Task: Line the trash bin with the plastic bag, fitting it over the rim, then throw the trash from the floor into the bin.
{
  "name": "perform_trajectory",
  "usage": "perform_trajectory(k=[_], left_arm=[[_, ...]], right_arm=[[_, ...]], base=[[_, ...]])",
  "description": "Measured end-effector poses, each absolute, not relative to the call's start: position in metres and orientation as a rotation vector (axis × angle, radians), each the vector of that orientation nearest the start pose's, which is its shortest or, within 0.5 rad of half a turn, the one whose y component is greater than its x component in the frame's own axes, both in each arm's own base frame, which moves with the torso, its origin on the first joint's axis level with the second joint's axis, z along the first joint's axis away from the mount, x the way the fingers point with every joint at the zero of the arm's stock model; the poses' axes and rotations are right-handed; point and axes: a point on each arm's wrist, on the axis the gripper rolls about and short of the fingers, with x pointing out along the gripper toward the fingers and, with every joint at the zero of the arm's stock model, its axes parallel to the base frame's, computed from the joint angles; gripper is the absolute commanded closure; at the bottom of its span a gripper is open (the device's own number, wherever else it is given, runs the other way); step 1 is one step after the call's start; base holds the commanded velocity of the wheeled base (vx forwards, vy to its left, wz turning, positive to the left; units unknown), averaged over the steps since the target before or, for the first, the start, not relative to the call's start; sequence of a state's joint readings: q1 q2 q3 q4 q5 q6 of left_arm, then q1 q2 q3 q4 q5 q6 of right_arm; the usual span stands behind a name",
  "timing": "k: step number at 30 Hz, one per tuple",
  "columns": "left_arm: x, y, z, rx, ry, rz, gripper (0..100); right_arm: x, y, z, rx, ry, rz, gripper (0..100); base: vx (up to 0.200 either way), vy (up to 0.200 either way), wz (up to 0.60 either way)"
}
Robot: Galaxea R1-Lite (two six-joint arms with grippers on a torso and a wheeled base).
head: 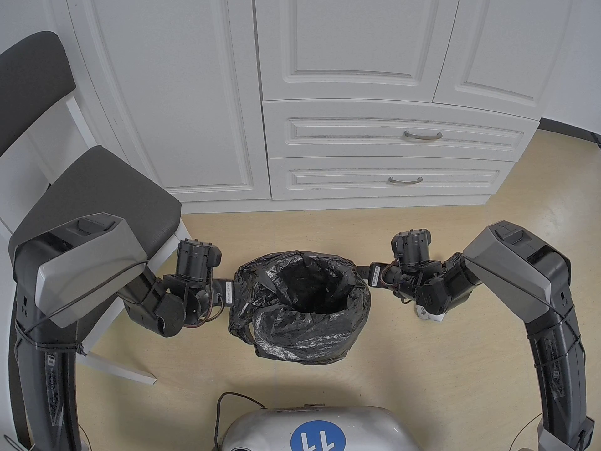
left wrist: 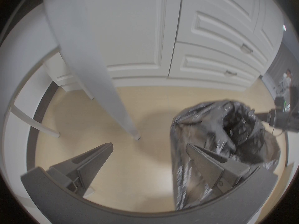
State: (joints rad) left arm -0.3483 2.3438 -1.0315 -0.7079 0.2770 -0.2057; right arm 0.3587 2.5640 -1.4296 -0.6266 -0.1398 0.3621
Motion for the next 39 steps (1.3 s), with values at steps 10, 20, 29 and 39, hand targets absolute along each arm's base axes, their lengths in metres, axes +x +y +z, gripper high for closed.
perform_trajectory(k=[10, 20, 29, 39], left_arm=[[0.382, -0.125, -0.008, -0.002, 0.696, -0.079, 0], [0.397, -0.131, -0.047, -0.039, 0.74, -0.061, 0], [0.411, -0.136, -0.058, -0.087, 0.718, -0.025, 0], [0.411, -0.137, -0.065, -0.091, 0.714, 0.016, 0]], right_arm=[[0.449, 0.164, -0.004, 0.213, 0.547, 0.117, 0], [0.446, 0.162, -0.007, 0.179, 0.563, 0.12, 0], [0.446, 0.156, -0.007, 0.16, 0.566, 0.115, 0], [0.437, 0.153, 0.013, 0.156, 0.55, 0.128, 0]], base=[[0.0, 0.0, 0.0], [0.0, 0.0, 0.0], [0.0, 0.0, 0.0], [0.0, 0.0, 0.0]])
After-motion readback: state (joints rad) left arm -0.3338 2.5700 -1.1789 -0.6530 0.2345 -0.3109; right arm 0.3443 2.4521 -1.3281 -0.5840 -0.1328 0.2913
